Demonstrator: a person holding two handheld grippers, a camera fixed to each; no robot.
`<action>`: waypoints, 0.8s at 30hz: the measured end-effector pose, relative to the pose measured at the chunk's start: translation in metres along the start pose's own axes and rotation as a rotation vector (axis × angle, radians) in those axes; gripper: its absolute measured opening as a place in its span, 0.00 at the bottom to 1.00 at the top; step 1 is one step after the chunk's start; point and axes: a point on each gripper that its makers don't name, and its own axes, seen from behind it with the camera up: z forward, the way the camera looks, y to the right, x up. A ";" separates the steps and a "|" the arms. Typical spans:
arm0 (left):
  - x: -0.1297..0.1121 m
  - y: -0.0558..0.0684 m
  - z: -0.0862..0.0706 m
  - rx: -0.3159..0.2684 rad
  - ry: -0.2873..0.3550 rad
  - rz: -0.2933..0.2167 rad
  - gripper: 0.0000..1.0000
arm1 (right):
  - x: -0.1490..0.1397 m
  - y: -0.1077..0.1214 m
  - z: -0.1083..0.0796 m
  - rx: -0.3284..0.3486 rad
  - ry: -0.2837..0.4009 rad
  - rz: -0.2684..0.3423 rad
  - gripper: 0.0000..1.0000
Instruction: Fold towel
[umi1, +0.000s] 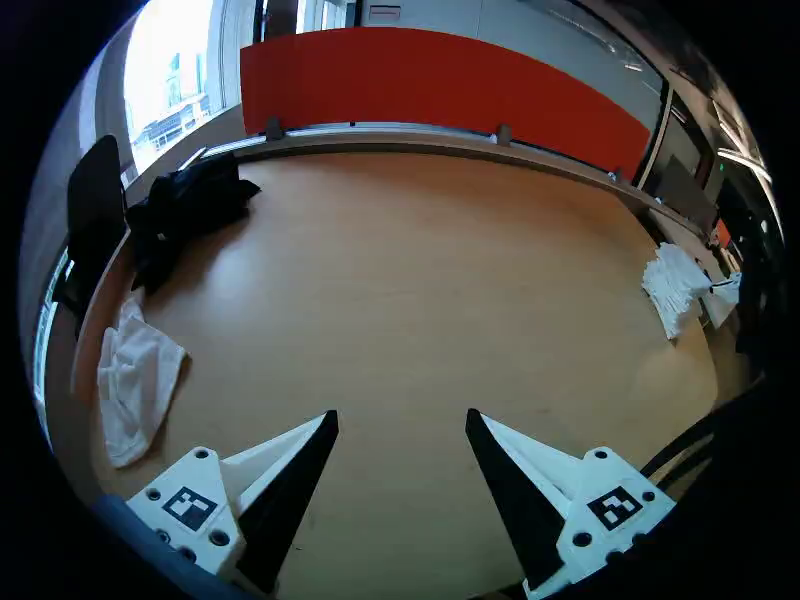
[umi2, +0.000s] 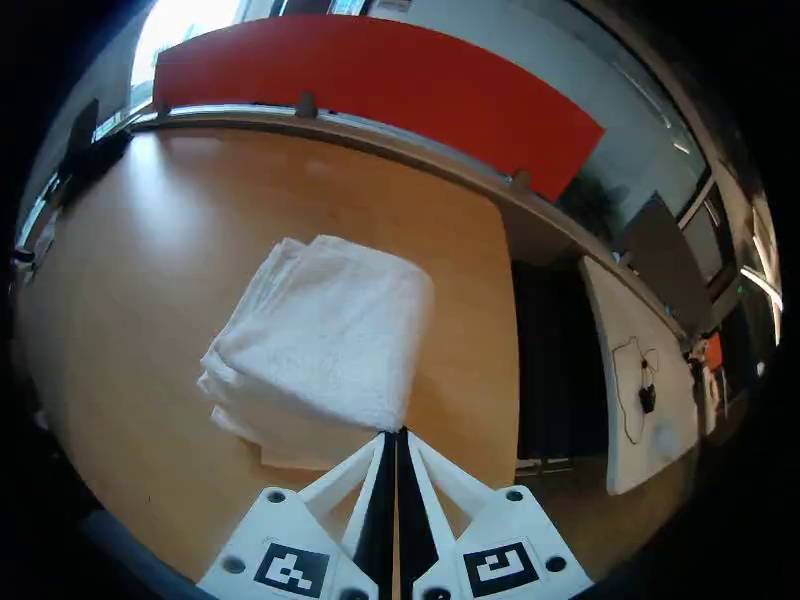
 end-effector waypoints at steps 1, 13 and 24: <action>0.000 0.000 0.000 0.001 0.000 0.000 0.95 | -0.001 0.000 0.001 0.000 -0.003 0.004 0.04; -0.002 -0.002 -0.002 0.005 -0.002 -0.004 0.95 | -0.010 -0.006 0.007 -0.005 -0.028 0.023 0.04; -0.002 -0.002 -0.002 0.004 -0.004 -0.002 0.95 | -0.020 -0.008 0.013 -0.022 -0.051 0.046 0.04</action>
